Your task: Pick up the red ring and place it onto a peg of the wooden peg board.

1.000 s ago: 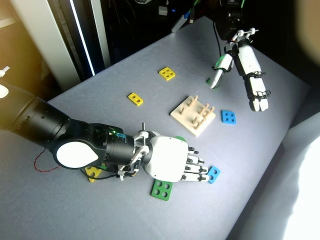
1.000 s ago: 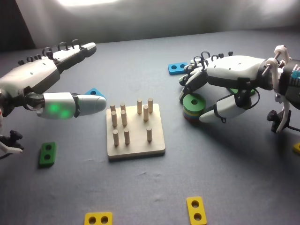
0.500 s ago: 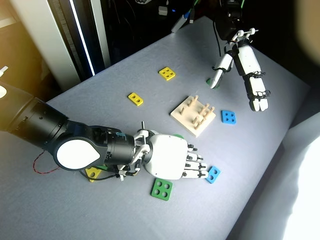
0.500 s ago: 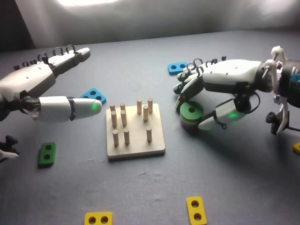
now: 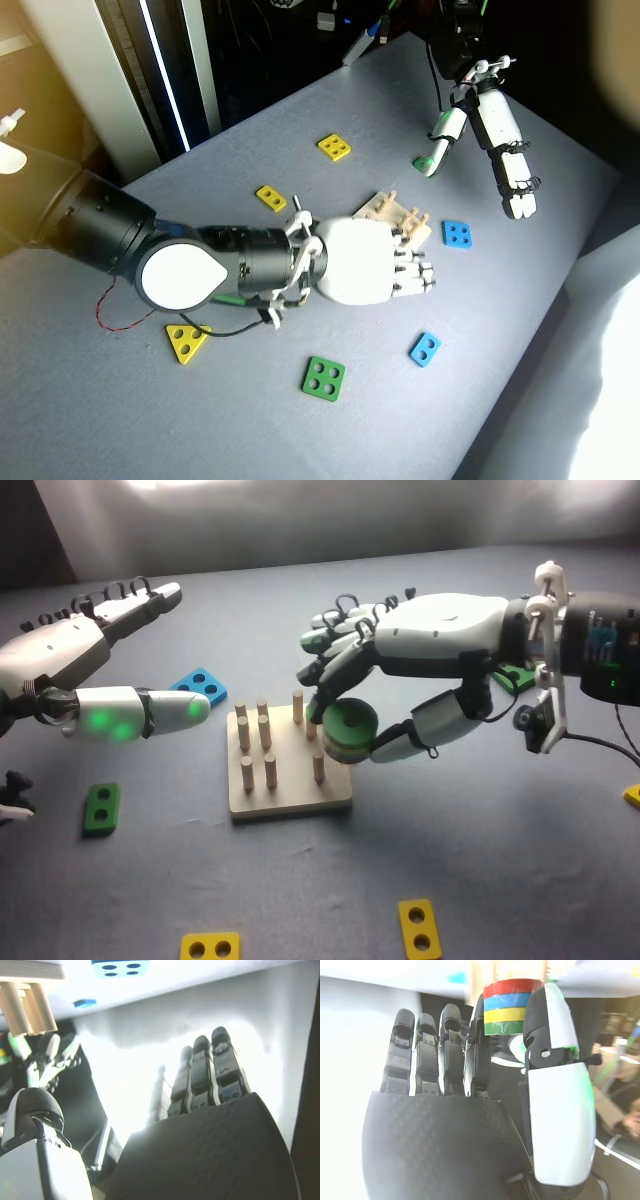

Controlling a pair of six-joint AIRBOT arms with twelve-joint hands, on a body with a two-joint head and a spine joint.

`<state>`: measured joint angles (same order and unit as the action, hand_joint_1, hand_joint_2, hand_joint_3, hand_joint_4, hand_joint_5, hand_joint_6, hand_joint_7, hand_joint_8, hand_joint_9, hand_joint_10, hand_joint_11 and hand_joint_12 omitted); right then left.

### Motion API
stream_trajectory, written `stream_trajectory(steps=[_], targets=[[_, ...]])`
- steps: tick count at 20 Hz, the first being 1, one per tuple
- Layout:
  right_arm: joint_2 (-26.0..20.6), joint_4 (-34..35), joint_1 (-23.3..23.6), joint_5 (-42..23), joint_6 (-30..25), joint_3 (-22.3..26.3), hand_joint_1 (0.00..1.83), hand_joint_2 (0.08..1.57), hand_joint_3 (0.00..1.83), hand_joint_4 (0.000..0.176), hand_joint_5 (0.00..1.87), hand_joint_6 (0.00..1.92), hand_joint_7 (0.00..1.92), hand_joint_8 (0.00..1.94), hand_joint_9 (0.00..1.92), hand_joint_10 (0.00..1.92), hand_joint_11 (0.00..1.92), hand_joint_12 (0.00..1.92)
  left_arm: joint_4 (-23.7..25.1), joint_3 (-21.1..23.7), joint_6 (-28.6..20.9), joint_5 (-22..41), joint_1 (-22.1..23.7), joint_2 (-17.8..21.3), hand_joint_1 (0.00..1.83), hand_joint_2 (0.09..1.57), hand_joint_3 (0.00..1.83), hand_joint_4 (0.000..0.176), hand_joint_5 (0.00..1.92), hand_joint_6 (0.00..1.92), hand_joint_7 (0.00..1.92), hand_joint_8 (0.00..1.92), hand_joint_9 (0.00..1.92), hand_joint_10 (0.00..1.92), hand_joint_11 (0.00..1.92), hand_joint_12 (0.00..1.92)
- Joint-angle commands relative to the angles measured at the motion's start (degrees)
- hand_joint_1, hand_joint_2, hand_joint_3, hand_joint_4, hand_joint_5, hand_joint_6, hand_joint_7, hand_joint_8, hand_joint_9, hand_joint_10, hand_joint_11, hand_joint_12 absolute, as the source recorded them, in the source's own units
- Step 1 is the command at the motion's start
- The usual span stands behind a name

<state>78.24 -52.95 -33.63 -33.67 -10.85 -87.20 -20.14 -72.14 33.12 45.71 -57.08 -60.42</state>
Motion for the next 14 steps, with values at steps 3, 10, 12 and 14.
stream_trajectory(steps=[3,10,12,14], targets=[[0.0,0.8,1.5,-5.5,-1.6,0.8,1.08,1.15,0.0,0.0,0.91,1.11,0.42,0.0,0.14,0.01,0.0,0.0,-0.1,-0.4,-0.4,6.6,0.2,0.5,0.42,0.96,0.0,0.146,0.05,0.01,0.0,0.0,0.0,0.0,0.0,0.0],[0.1,-2.3,2.5,-5.6,-2.9,1.4,1.12,1.13,0.0,0.0,0.94,1.05,0.43,0.0,0.17,0.0,0.0,0.0,-0.1,-0.6,-0.4,6.5,0.2,0.2,0.4,0.96,0.0,0.154,0.05,0.0,0.0,0.0,0.0,0.0,0.0,0.0],[0.2,-2.6,2.7,-5.0,-2.9,1.4,1.11,1.14,0.0,0.0,0.93,1.07,0.42,0.0,0.17,0.0,0.0,0.0,-0.1,-0.6,-0.4,6.5,0.4,0.1,0.39,0.95,0.0,0.159,0.05,0.0,0.0,0.0,0.0,0.0,0.0,0.0],[0.2,-3.1,2.8,-4.3,-2.9,1.3,1.1,1.14,0.0,0.0,0.92,1.08,0.42,0.0,0.17,0.0,0.0,0.0,0.2,-0.7,-0.4,6.4,0.8,0.0,0.41,0.96,0.0,0.15,0.06,0.0,0.0,0.0,0.0,0.0,0.0,0.0]])
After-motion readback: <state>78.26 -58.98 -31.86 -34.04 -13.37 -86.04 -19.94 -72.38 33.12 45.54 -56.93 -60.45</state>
